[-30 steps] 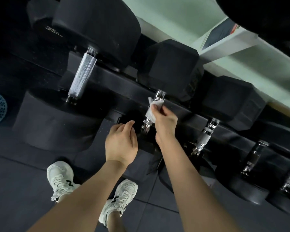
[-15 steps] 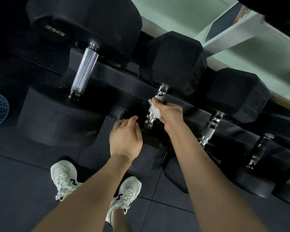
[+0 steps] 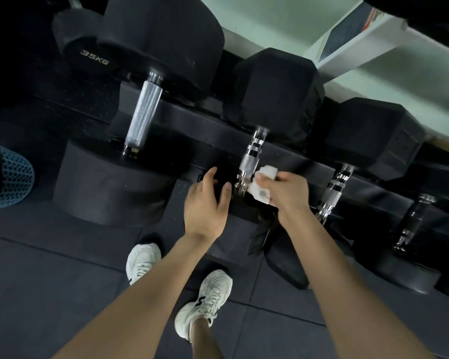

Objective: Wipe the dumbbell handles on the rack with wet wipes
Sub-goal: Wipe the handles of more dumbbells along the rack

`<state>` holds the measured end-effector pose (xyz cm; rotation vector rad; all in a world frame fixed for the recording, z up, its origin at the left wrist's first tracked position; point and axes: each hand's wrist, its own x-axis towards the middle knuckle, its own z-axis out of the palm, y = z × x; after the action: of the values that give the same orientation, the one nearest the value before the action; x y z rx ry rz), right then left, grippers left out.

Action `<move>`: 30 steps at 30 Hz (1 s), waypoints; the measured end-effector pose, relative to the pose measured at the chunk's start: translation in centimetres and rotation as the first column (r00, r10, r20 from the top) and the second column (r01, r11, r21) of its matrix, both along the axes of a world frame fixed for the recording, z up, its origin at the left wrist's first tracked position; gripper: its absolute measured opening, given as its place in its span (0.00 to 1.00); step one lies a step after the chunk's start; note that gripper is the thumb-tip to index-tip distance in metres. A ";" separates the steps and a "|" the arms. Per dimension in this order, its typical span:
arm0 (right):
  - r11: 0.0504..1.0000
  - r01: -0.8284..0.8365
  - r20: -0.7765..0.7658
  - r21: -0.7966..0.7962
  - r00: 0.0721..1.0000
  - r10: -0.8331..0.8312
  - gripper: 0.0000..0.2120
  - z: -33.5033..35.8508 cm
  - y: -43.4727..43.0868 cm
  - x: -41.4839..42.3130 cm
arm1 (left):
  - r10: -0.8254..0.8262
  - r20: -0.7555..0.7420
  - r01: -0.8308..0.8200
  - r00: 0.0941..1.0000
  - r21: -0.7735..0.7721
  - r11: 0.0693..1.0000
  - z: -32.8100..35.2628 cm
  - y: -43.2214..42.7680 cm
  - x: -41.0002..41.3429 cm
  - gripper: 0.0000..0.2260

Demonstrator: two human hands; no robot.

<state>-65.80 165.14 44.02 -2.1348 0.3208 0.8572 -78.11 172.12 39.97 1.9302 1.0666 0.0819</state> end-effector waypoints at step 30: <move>0.910 -0.317 0.358 -0.268 0.844 0.400 0.06 0.0 2.3 -1.2 | -0.112 0.078 0.126 0.991 -0.199 0.972 1.5 5.4 5.2 0.06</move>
<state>-67.00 167.48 44.02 -2.5443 -0.2332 0.5712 -72.94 177.48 41.50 1.7892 0.8779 -0.0290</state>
